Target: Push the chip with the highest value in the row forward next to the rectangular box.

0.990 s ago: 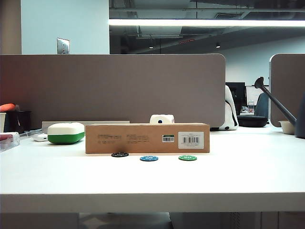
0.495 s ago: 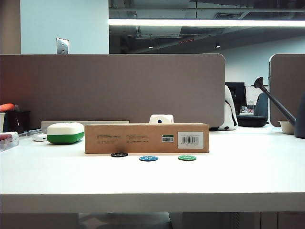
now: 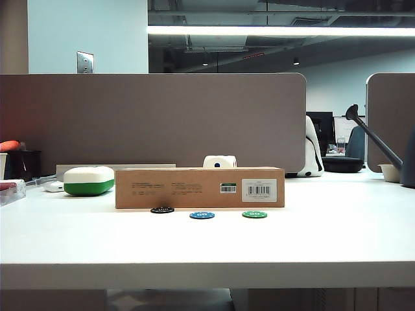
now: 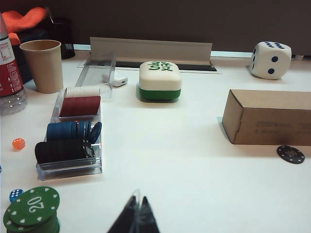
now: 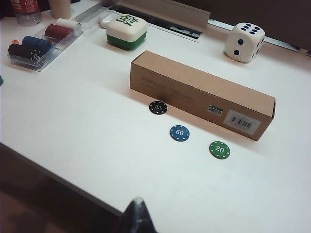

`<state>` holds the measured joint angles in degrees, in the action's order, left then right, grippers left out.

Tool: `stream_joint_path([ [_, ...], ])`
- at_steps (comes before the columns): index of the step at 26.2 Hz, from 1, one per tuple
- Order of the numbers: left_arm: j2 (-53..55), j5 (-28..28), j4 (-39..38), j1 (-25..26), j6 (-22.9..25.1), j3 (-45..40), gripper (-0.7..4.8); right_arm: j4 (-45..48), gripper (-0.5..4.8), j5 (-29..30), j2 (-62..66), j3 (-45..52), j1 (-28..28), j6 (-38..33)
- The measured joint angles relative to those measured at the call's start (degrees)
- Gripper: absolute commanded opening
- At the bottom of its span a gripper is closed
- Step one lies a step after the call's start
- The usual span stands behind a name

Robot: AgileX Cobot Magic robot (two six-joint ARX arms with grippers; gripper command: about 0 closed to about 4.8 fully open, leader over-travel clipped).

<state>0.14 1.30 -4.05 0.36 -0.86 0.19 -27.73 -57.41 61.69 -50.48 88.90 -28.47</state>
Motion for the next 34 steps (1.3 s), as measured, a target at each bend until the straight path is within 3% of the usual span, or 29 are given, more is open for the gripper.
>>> stream_joint_path([
  [34,0.0,0.0,0.55,0.0,1.29,0.0,-0.05,0.0,-0.09,0.0,0.0,0.0,0.0,0.02],
])
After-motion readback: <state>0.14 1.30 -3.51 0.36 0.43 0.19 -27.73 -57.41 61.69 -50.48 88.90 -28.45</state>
